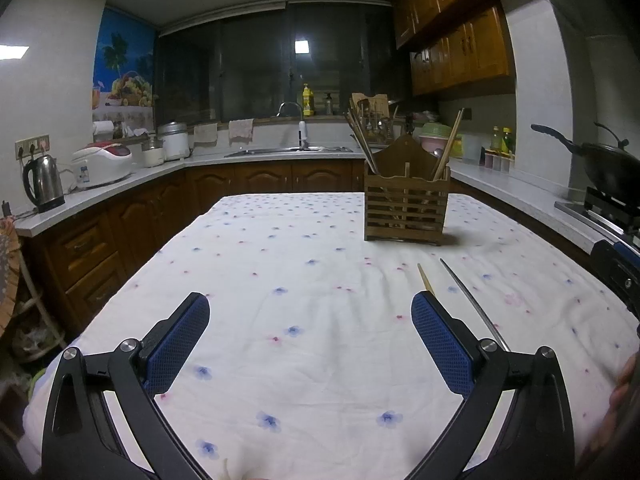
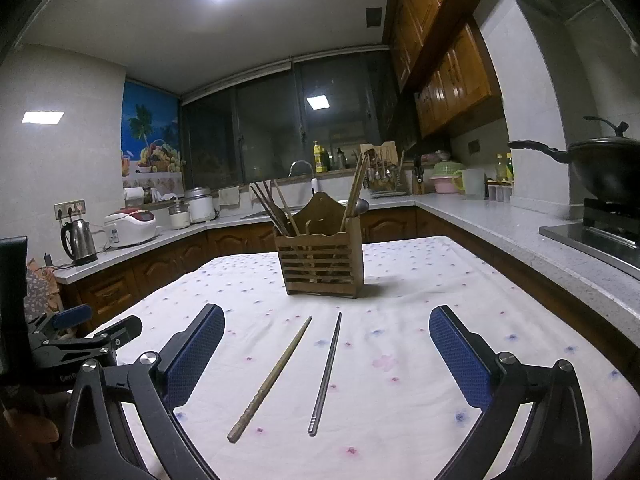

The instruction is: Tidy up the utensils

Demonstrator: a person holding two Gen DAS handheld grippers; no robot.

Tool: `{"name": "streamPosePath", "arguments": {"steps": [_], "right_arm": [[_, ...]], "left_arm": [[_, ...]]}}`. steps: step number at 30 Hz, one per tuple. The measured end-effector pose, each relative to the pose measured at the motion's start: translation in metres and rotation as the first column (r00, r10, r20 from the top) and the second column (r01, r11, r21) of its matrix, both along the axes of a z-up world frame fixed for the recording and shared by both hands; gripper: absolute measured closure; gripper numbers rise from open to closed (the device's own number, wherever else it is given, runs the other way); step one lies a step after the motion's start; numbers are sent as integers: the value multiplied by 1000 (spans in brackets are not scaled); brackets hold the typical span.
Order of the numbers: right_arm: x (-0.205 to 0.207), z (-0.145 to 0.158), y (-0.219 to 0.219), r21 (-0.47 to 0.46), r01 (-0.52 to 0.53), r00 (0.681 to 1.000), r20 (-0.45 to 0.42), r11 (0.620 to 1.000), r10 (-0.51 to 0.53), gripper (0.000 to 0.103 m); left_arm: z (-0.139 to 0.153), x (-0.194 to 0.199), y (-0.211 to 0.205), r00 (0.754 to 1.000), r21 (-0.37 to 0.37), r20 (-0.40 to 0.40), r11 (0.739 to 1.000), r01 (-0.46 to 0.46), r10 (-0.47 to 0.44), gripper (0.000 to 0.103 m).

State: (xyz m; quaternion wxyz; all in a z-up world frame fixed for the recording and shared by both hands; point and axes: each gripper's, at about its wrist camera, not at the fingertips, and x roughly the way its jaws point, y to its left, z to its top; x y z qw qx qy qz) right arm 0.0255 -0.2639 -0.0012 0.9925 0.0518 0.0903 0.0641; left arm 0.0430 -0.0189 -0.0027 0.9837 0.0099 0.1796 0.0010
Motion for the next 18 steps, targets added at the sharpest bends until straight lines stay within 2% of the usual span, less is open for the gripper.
{"name": "streamPosePath", "arguments": {"steps": [18], "right_arm": [[3, -1, 1, 1, 2, 1000, -6, 1000, -2, 0]], "left_arm": [[-1, 4, 1, 1000, -7, -12, 1000, 12, -13, 0]]}}
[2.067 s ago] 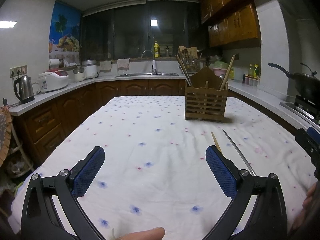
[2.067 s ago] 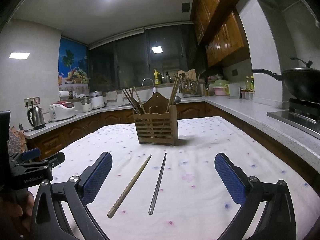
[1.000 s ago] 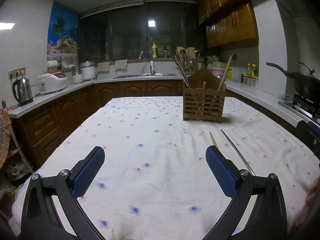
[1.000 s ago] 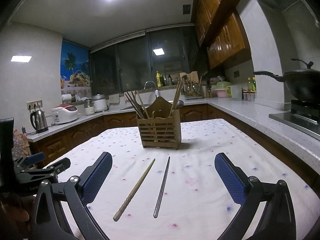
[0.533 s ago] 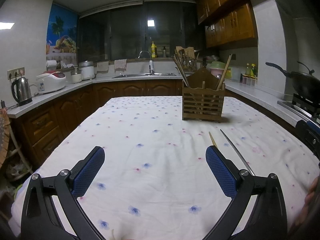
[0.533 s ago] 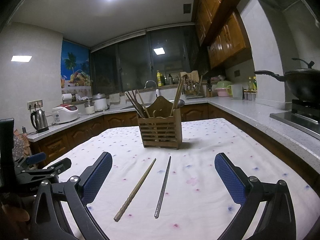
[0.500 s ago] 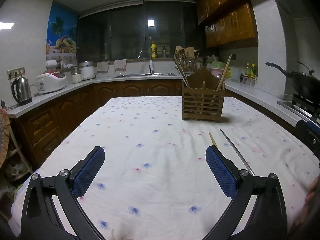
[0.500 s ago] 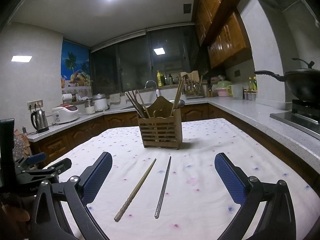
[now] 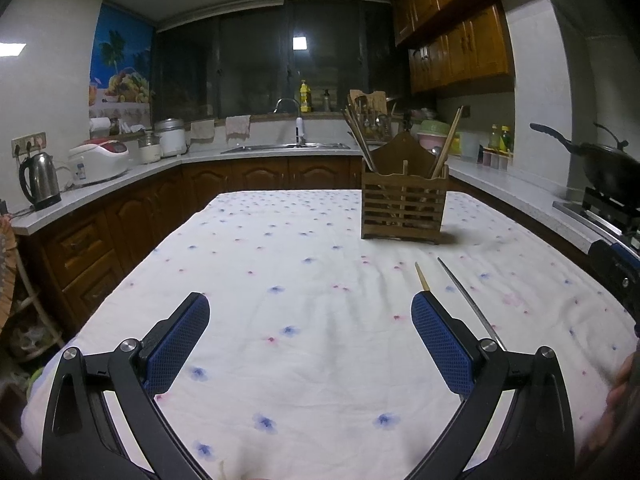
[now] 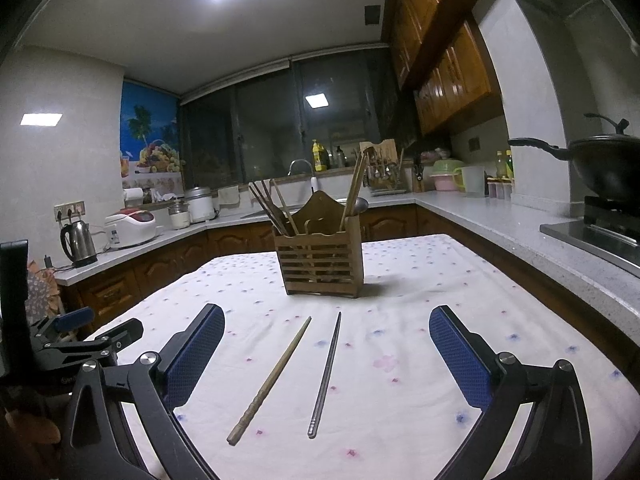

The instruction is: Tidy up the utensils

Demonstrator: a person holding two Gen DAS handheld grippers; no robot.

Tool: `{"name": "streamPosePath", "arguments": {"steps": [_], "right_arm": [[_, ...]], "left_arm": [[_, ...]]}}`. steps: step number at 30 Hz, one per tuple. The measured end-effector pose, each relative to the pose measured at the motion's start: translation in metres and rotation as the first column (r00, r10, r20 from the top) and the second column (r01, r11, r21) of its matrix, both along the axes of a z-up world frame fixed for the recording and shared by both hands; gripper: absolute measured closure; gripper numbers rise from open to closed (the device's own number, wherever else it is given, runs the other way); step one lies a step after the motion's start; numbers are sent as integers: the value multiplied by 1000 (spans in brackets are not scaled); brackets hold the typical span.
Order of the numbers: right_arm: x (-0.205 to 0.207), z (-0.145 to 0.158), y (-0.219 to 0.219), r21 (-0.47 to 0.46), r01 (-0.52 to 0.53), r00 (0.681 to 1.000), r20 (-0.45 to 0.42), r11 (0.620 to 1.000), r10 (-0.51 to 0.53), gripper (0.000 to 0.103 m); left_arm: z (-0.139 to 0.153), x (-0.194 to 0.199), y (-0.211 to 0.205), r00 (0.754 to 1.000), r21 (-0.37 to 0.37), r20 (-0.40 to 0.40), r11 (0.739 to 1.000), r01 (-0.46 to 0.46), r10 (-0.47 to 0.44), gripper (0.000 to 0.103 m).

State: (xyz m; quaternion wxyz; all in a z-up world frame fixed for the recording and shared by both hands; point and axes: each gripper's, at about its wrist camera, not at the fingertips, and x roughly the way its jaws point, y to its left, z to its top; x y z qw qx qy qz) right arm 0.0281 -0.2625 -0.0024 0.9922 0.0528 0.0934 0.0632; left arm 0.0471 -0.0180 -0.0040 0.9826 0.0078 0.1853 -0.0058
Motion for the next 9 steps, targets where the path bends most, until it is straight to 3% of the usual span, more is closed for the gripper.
{"name": "streamPosePath", "arguments": {"steps": [9], "right_arm": [[8, -1, -1, 7, 6, 1000, -28, 1000, -6, 0]], "left_arm": [[1, 10, -1, 999, -12, -27, 1000, 19, -19, 0]]}}
